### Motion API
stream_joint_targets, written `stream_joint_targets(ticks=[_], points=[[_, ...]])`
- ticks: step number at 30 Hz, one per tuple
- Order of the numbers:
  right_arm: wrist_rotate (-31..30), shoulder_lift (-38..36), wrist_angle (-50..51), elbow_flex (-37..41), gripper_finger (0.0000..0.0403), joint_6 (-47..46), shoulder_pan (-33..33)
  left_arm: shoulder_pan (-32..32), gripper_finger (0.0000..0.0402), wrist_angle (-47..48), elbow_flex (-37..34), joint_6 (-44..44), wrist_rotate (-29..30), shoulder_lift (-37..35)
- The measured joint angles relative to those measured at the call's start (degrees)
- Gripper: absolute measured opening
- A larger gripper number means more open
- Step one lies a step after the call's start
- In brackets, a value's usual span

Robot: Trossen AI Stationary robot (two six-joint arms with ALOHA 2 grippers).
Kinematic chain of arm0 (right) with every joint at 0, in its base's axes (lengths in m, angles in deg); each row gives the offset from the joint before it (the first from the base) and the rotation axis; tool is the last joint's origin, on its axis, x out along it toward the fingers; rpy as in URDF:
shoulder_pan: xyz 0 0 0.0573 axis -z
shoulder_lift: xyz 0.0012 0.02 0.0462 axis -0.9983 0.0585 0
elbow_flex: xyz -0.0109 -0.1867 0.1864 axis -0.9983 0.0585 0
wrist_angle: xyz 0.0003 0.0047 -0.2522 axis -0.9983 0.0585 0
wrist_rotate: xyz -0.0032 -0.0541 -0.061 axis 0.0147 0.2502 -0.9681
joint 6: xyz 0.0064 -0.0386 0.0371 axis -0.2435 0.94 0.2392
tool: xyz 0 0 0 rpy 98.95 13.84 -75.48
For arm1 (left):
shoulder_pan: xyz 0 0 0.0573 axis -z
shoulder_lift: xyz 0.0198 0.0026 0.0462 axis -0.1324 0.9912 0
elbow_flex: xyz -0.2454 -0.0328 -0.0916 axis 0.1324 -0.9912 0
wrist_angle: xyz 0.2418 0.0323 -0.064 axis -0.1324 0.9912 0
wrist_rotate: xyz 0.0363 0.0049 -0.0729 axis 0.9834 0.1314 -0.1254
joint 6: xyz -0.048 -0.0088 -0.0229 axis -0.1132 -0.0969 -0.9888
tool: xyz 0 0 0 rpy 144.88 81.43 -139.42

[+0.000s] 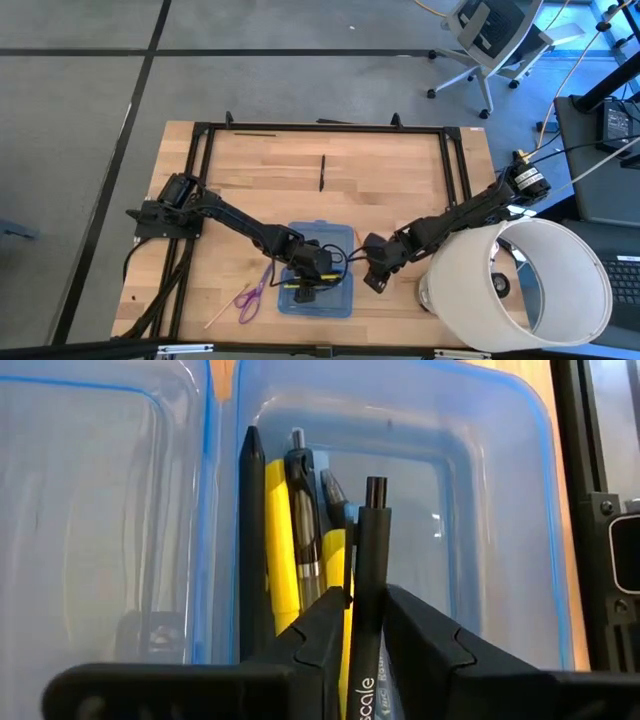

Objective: Pick & place school supplies into a supply box
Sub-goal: Put the black pen into the blue supply box, then put the orange pencil into the blue supply box

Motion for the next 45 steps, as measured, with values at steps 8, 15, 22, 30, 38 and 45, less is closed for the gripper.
stream_joint_targets(ticks=[8,15,22,30,38,45], points=[[0.0,1.4,1.7,0.0,0.0129,0.0,0.0,0.0,0.0074,0.0,0.0,-0.1,0.0,0.0],[2.5,7.2,-0.2,0.1,0.0129,-0.5,0.0,0.0,0.0074,0.0,0.0,0.1,0.3,0.0],[2.9,10.2,-1.4,0.1,0.0129,-1.6,0.0,-0.1,0.0075,0.1,0.0,0.4,1.5,0.0],[2.5,12.9,-1.4,-0.2,0.0129,-2.9,0.0,-0.8,0.0075,0.1,0.0,1.0,1.9,0.0],[0.1,15.0,1.9,-0.5,0.012,-3.8,-0.1,-0.9,0.0075,0.1,0.0,2.2,2.4,0.0],[-2.8,15.0,7.1,-0.6,0.0071,-6.1,-0.1,-0.9,0.0075,0.0,0.0,2.5,2.5,0.0]])
